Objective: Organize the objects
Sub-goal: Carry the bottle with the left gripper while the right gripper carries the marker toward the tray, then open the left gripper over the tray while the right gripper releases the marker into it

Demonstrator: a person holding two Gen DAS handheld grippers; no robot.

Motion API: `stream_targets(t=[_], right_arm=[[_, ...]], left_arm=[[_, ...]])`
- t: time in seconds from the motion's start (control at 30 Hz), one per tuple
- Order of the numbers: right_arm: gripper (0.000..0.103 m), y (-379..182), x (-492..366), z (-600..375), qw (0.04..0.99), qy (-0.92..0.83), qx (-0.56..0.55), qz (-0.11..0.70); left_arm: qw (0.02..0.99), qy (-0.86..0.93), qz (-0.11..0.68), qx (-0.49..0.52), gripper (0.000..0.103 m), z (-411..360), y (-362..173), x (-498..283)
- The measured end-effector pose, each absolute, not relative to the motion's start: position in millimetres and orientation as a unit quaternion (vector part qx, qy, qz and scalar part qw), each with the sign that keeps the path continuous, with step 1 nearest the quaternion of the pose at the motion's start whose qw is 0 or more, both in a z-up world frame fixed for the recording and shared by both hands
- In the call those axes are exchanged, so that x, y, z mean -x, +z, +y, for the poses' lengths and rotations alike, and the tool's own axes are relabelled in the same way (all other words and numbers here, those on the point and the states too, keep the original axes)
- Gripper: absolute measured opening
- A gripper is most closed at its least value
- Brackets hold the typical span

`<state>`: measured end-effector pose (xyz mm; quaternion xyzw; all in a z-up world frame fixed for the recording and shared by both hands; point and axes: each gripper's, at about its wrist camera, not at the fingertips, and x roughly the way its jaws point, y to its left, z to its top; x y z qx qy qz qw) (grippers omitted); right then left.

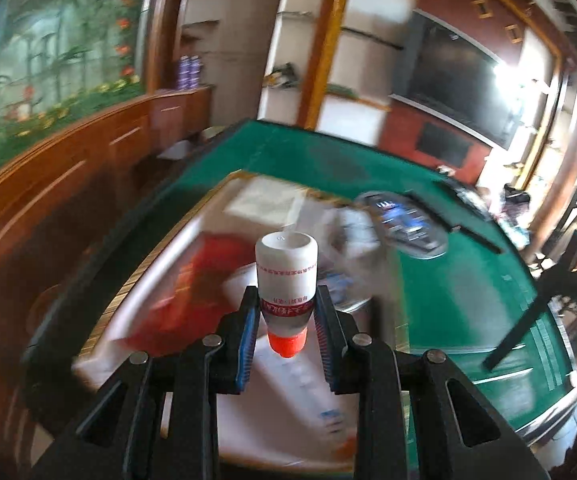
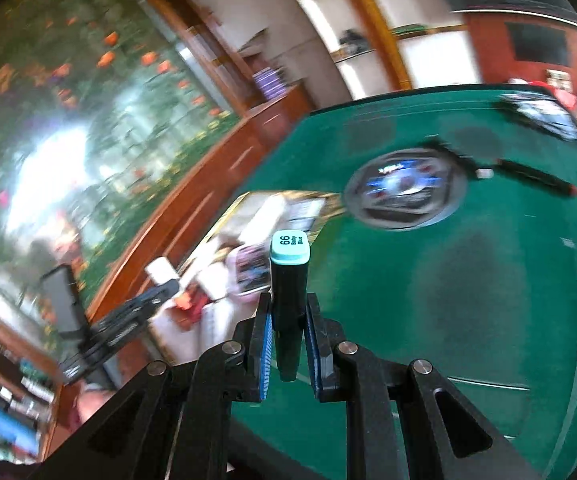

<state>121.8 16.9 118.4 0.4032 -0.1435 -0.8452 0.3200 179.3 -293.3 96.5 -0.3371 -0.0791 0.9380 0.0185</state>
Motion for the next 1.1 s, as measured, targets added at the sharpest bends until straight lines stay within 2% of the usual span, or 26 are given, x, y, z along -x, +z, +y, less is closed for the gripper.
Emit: stream_targets(t=[0.17,0.27,0.53,0.73,0.77,0.8,0.87,0.97,1.0,1.03,1.1], right_arm=[[0.017,100.8,-111.2,-41.5,0.371,-0.808,-0.437,-0.138],[0.017,81.8,-101.2,-73.0,0.381,-0.788,-0.465,-0.132],[0.018,30.9,-63.3,-111.3,0.348,-0.765,-0.526,-0.131],[0.019,19.8,-49.2,-120.5,0.329,-0.767,-0.536,-0.121],[0.019,20.2,-48.7,-121.4,0.327,-0.769,-0.537,-0.117],[0.021,20.3,-49.0,-123.1,0.323,-0.773,-0.535,-0.109],[0.022,21.2,-50.4,-127.6,0.314,-0.784,-0.528,-0.086],[0.023,24.9,-52.1,-126.4,0.308,-0.797,-0.515,-0.074],[0.031,26.5,-51.8,-126.4,0.311,-0.799,-0.509,-0.074],[0.047,29.4,-52.2,-123.3,0.315,-0.803,-0.501,-0.078],[0.067,36.0,-52.5,-117.9,0.321,-0.808,-0.485,-0.093]], left_arm=[[-0.021,0.927,-0.050,0.372,0.027,-317.2,75.3,-177.3],[-0.013,0.923,-0.037,0.383,0.027,-313.7,64.8,-171.2],[-0.010,0.917,0.025,0.399,0.027,-282.5,42.7,-160.3],[-0.031,0.921,0.053,0.384,0.029,-275.1,36.0,-161.3],[-0.033,0.922,0.053,0.382,0.037,-274.7,36.2,-162.0],[-0.036,0.924,0.051,0.378,0.051,-275.3,37.0,-162.9],[-0.039,0.928,0.044,0.369,0.071,-278.3,40.7,-164.9],[-0.044,0.932,0.035,0.357,0.082,-279.6,48.3,-167.0],[-0.045,0.933,0.034,0.357,0.086,-279.4,49.8,-166.8],[-0.048,0.932,0.033,0.357,0.087,-279.4,51.7,-166.4],[-0.053,0.932,0.028,0.358,0.088,-278.1,54.8,-165.8]])
